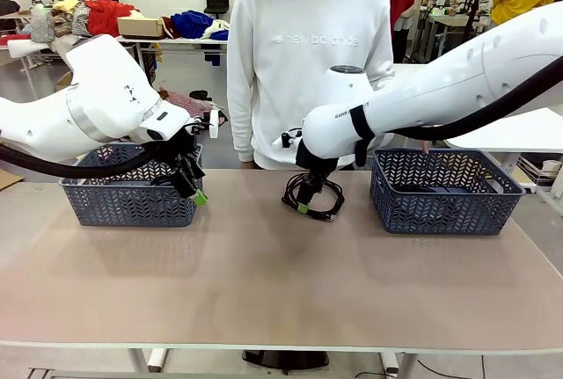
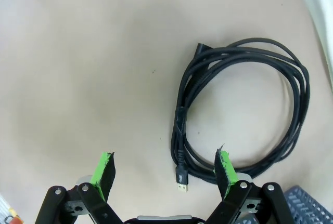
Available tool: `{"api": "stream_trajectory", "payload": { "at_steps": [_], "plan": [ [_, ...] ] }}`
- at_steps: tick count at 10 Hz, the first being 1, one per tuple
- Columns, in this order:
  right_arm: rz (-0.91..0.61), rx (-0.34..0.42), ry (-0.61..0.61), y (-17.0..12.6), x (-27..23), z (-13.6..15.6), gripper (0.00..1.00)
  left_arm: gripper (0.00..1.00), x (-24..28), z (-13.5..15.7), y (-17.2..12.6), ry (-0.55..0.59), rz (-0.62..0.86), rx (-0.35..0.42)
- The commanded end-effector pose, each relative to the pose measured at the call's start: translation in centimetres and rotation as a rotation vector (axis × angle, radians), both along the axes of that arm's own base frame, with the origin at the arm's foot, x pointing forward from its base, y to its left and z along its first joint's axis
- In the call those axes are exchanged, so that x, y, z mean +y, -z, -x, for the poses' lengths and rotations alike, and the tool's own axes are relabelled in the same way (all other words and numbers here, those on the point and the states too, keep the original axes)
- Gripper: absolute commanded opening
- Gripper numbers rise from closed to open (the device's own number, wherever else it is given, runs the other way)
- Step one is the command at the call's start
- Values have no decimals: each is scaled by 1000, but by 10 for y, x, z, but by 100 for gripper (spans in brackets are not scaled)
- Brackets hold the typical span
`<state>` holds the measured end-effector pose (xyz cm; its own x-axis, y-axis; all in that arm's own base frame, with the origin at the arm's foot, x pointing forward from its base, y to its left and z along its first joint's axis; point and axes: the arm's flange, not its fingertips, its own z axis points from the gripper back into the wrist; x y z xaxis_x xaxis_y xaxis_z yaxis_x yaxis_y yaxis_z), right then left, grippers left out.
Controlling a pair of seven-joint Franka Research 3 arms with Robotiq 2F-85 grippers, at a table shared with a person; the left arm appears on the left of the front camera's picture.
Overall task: Organize the cables according to human instructions.
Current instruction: Pick up a bundle of cables and place it in the basket indicated by the human.
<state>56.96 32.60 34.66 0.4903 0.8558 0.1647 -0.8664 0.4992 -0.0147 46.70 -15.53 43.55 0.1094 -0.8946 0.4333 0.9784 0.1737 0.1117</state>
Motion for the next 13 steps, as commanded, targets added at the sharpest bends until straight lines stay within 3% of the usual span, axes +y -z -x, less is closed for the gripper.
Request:
{"api": "stream_trajectory", "payload": {
  "at_steps": [1,13],
  "plan": [
    [36,19,-3,3,13,-8,100,100,3,-1,-1,12,-1,3],
    [101,22,-9,32,28,-22,100,100,3,-1,-1,12,-1,3]
  ]
}}
